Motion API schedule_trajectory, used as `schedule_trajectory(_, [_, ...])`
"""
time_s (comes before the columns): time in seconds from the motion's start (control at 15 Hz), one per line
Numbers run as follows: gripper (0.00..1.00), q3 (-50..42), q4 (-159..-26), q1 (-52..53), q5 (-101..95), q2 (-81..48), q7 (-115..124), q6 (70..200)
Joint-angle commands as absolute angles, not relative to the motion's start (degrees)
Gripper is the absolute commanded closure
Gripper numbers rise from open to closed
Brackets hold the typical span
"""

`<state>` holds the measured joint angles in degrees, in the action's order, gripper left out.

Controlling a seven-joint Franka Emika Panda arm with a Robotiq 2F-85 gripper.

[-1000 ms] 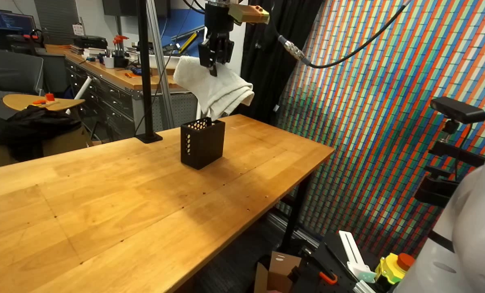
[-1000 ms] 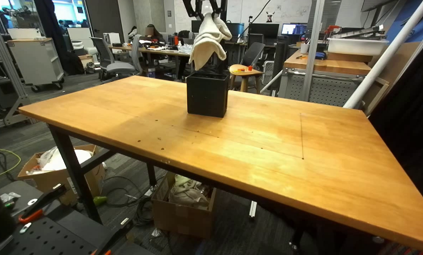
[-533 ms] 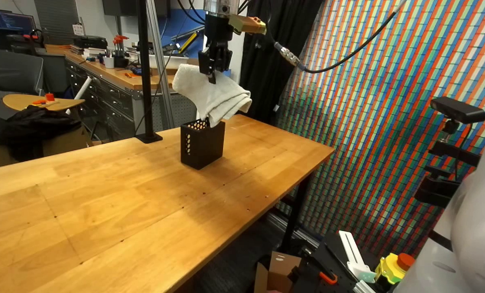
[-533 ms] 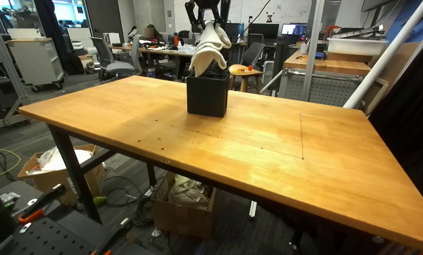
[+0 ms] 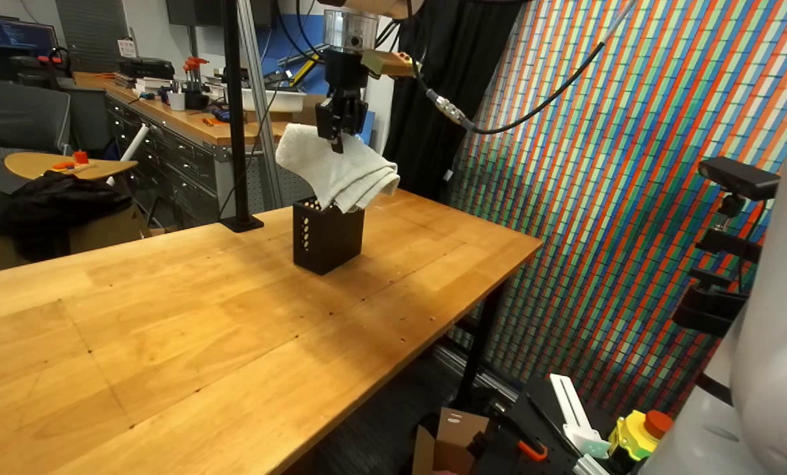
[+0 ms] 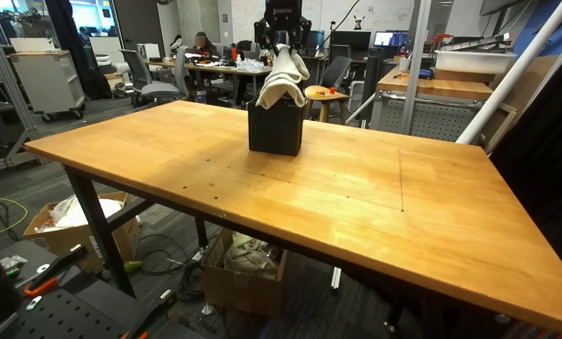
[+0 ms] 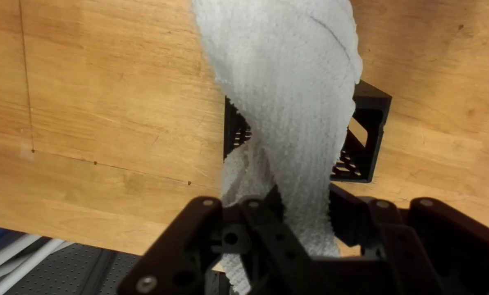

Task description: Put the towel in the box

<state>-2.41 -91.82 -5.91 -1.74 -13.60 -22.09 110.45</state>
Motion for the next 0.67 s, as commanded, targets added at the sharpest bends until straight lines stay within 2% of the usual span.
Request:
schedule_trajectory(0.0, [0.96,-1.83,-86.17,-6.44,0.10,-18.50,-23.38,109.17])
schedule_trajectory(0.6, [0.96,-0.96,-87.70,-7.79,4.55,-22.27,-22.61,109.73])
